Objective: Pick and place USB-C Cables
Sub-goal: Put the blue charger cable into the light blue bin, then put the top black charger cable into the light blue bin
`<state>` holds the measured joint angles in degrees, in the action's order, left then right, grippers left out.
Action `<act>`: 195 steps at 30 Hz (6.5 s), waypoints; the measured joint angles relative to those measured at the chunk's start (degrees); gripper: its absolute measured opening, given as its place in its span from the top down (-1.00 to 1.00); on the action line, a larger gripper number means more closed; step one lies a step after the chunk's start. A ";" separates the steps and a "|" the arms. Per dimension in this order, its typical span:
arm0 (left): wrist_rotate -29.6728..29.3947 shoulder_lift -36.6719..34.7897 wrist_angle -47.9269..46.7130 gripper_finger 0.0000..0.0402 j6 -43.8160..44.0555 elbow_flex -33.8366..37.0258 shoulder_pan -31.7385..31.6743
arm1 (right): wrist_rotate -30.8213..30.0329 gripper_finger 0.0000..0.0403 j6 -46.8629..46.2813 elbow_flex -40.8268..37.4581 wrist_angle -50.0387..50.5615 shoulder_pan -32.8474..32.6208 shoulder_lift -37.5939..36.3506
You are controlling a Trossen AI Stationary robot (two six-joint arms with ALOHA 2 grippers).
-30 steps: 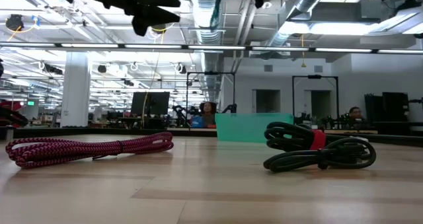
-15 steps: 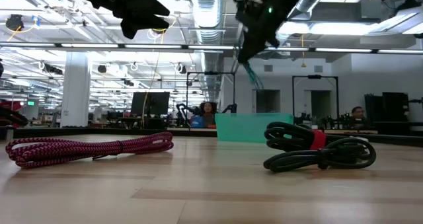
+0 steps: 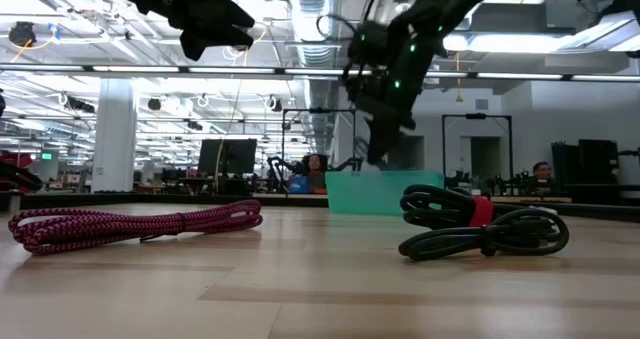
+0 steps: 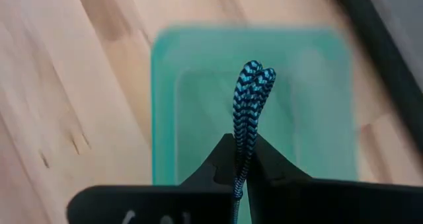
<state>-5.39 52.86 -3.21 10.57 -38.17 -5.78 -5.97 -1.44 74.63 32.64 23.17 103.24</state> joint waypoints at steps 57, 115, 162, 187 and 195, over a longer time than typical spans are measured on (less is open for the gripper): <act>-3.16 3.95 -8.45 0.15 7.59 -0.05 7.41 | 1.48 0.04 -11.91 0.02 3.83 -15.79 -37.14; 1.96 64.85 20.56 -0.09 -7.75 -31.67 18.76 | -28.91 0.12 -47.62 0.00 18.21 -60.36 -38.27; 9.43 68.71 5.34 0.89 -6.98 -36.53 13.54 | -30.86 0.14 -46.34 -0.02 21.54 -60.17 -38.25; 0.88 2.83 29.78 0.88 1.78 6.00 9.09 | -41.68 0.14 -27.98 -12.94 -8.66 -53.39 -38.22; -0.37 -0.82 36.04 0.89 2.67 11.65 9.55 | -26.49 -0.15 -11.75 -18.88 -40.81 -42.88 -33.01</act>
<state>-5.77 52.04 32.83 13.23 -26.52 3.77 -32.45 -13.18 55.75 -8.17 -19.71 70.22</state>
